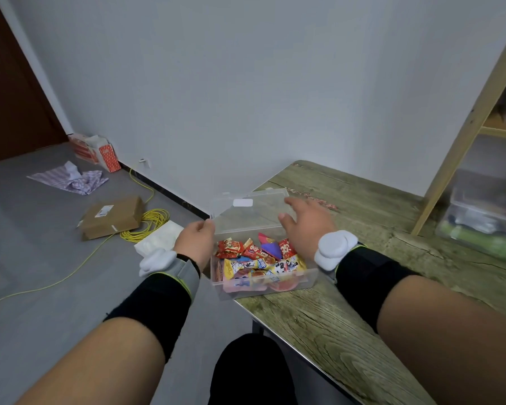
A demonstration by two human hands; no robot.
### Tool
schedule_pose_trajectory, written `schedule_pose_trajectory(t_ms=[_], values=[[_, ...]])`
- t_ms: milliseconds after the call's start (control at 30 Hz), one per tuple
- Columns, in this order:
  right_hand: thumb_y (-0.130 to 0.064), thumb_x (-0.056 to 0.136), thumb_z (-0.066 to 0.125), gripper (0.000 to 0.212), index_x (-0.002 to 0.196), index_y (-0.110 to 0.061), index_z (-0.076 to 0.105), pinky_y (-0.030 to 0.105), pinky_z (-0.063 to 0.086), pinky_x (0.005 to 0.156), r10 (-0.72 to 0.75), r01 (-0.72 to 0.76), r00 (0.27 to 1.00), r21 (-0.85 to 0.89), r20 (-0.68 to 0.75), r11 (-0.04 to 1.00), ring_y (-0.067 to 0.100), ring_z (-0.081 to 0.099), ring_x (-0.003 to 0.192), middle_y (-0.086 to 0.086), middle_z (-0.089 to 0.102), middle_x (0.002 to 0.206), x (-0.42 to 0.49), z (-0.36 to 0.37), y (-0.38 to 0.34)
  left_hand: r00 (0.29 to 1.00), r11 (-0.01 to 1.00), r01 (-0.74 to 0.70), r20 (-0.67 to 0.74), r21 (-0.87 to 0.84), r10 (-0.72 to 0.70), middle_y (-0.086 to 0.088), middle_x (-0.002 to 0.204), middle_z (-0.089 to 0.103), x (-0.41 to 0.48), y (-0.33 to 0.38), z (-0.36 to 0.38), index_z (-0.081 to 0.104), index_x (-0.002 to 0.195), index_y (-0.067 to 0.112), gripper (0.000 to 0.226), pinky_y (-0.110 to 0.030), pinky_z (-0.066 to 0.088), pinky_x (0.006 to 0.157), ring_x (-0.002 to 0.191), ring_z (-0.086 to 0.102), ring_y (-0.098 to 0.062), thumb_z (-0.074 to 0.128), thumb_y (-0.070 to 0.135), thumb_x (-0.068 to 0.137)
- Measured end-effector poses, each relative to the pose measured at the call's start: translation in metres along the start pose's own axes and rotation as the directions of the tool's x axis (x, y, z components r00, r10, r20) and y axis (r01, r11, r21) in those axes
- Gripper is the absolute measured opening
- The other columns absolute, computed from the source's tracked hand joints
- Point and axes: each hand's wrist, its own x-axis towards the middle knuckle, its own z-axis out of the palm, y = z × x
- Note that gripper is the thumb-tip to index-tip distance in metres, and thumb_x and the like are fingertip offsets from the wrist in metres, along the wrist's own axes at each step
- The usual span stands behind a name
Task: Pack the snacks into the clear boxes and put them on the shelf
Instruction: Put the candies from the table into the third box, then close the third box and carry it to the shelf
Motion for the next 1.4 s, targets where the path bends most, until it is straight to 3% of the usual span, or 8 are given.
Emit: schedule_pose_trajectory(t_ms=[133,267,400,600,933,1067,1200,1400], values=[[-0.046,0.097,0.050,0.053,0.141,-0.019,0.044,0.038,0.050,0.090,0.218,-0.268,0.958,0.313,0.187,0.911,0.033,0.064,0.102,0.009,0.066,0.120,0.008,0.008,0.011,0.998,0.986,0.052,0.037,-0.156,-0.046,-0.015,0.082,0.064,0.002,0.001,0.004,0.061,0.084,0.017,0.038,-0.053,0.052,0.083,0.076,0.055,-0.028,0.038,0.047,0.087],[-0.047,0.097,0.051,0.054,0.139,-0.013,0.045,0.035,0.048,0.087,0.257,-0.268,0.962,0.495,0.092,0.826,0.029,0.064,0.098,0.008,0.064,0.124,0.009,0.011,0.020,0.995,0.976,0.048,0.094,-0.212,-0.028,0.005,0.063,0.062,0.007,0.001,0.012,0.057,0.070,0.027,0.034,-0.031,0.044,0.061,0.069,0.053,-0.022,0.037,0.046,0.090],[-0.070,0.088,0.046,0.071,0.142,-0.023,0.046,0.025,0.039,0.089,0.312,-0.236,0.950,0.642,-0.005,0.729,0.018,0.058,0.112,-0.009,0.062,0.126,0.008,0.003,0.034,0.982,0.929,0.073,0.189,-0.362,-0.004,0.006,0.120,0.067,0.016,0.008,0.027,0.063,0.116,0.041,0.046,-0.044,0.048,0.099,0.113,0.062,-0.021,0.044,0.066,0.082],[-0.099,0.061,0.024,0.090,0.083,-0.031,0.077,0.050,0.040,0.103,0.429,-0.296,0.901,0.808,0.059,0.510,0.016,0.066,0.100,-0.010,0.076,0.087,0.010,-0.029,0.050,0.982,0.808,0.141,0.183,-0.572,-0.042,0.008,0.105,0.072,0.014,0.020,0.027,0.071,0.097,0.034,0.059,-0.045,0.055,0.085,0.108,0.064,-0.021,0.036,0.078,0.081],[-0.072,0.093,0.024,0.074,0.079,-0.023,0.078,0.022,0.037,0.071,0.161,-0.160,0.986,0.546,0.046,0.822,-0.003,0.060,0.083,-0.018,0.072,0.081,-0.050,-0.040,0.048,0.985,0.944,0.085,0.167,-0.319,-0.032,-0.004,0.107,0.072,-0.027,-0.001,0.011,0.077,0.081,0.025,0.069,-0.049,0.051,0.092,0.095,0.066,-0.024,0.037,0.081,0.072],[-0.060,0.099,0.028,0.066,0.095,-0.014,0.075,0.041,0.049,0.086,-0.049,0.029,0.994,0.212,0.093,0.977,0.023,0.064,0.092,0.004,0.071,0.099,-0.066,-0.032,0.050,0.982,0.987,-0.096,0.149,-0.132,0.116,0.012,0.080,0.073,-0.039,-0.017,0.015,0.073,0.083,0.042,0.047,-0.049,0.060,0.079,0.085,0.071,-0.017,0.050,0.079,0.066],[-0.054,0.096,0.048,0.044,0.113,-0.021,0.071,0.031,0.042,0.096,-0.134,0.129,0.986,0.056,0.098,0.990,0.016,0.056,0.112,-0.006,0.063,0.121,-0.073,-0.026,0.057,0.954,0.980,-0.177,0.228,-0.090,0.193,0.011,0.111,0.065,-0.043,-0.033,0.018,0.066,0.096,0.053,0.047,-0.049,0.056,0.088,0.105,0.065,-0.019,0.068,0.079,0.057],[-0.053,0.080,0.073,0.054,0.127,-0.028,0.063,0.020,0.028,0.101,-0.160,0.158,0.986,0.057,0.041,0.986,0.013,0.045,0.127,-0.010,0.054,0.137,-0.082,-0.015,0.068,0.904,0.933,-0.358,0.267,0.042,0.335,0.037,0.089,0.064,-0.051,-0.037,0.011,0.058,0.097,0.063,0.054,-0.001,0.045,0.062,0.082,0.060,0.019,0.086,0.058,0.052]])
